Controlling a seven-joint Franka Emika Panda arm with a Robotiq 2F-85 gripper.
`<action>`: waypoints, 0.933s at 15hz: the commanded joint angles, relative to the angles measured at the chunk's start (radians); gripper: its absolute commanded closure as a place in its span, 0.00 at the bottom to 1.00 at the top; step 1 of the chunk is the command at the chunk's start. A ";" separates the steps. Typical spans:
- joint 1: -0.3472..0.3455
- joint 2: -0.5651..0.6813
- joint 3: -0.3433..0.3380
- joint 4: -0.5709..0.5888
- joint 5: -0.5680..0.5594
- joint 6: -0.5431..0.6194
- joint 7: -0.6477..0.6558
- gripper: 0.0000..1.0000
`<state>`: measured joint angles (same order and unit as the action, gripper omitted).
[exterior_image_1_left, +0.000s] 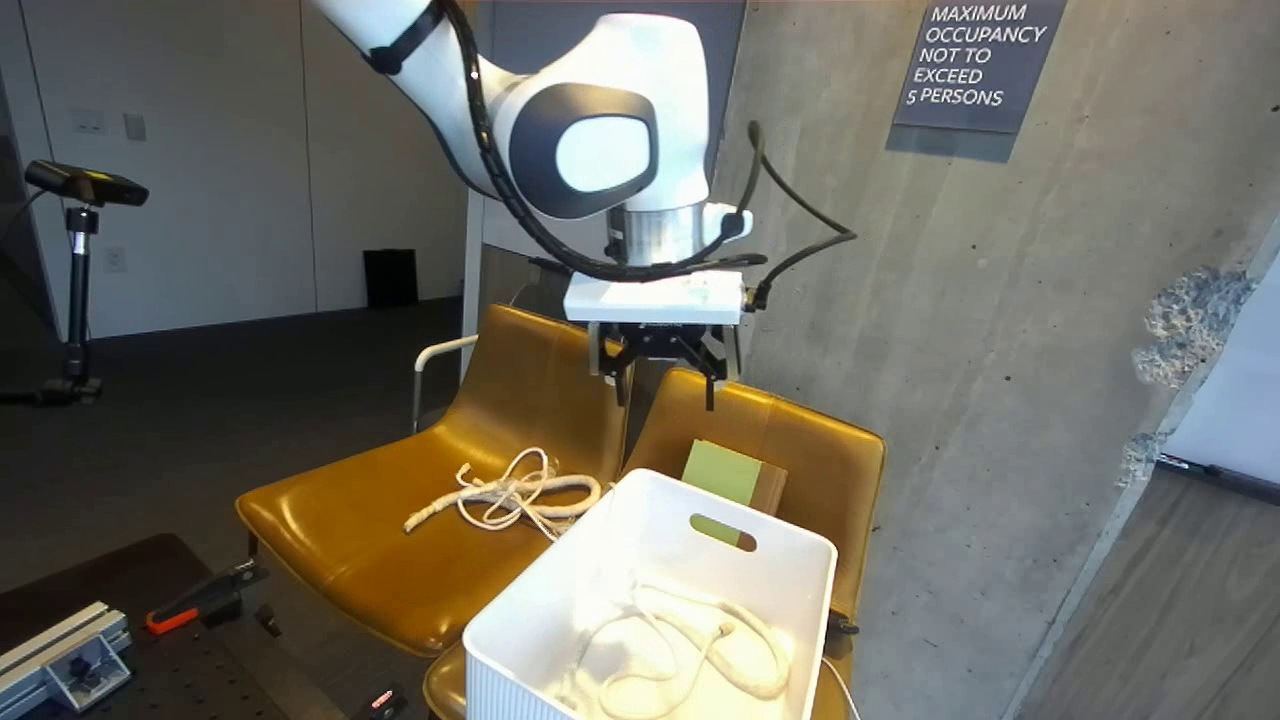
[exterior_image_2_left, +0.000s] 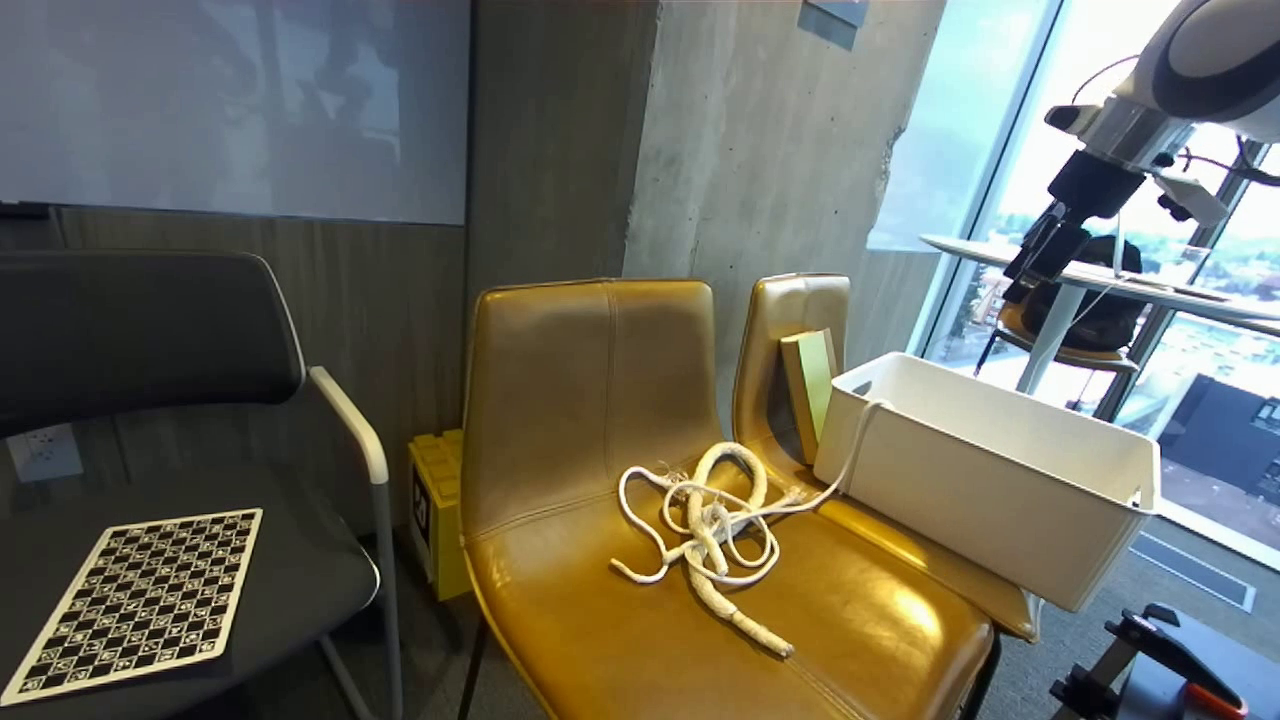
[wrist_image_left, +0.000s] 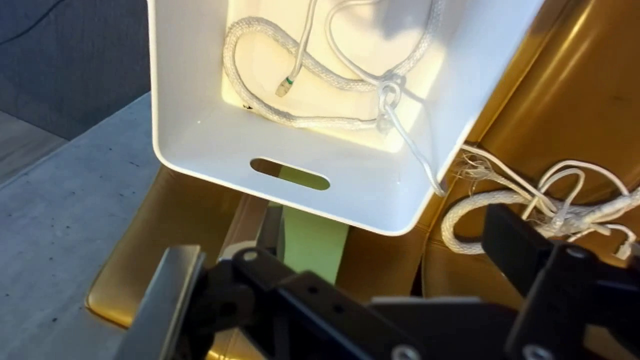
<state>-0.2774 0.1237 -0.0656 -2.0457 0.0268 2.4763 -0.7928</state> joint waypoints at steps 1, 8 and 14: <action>0.067 -0.171 0.000 -0.236 -0.029 0.157 -0.093 0.00; 0.188 -0.167 0.038 -0.419 -0.130 0.573 -0.125 0.00; 0.201 0.027 -0.021 -0.337 -0.495 0.783 0.063 0.00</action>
<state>-0.0821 0.0387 -0.0247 -2.4628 -0.3106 3.1631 -0.7936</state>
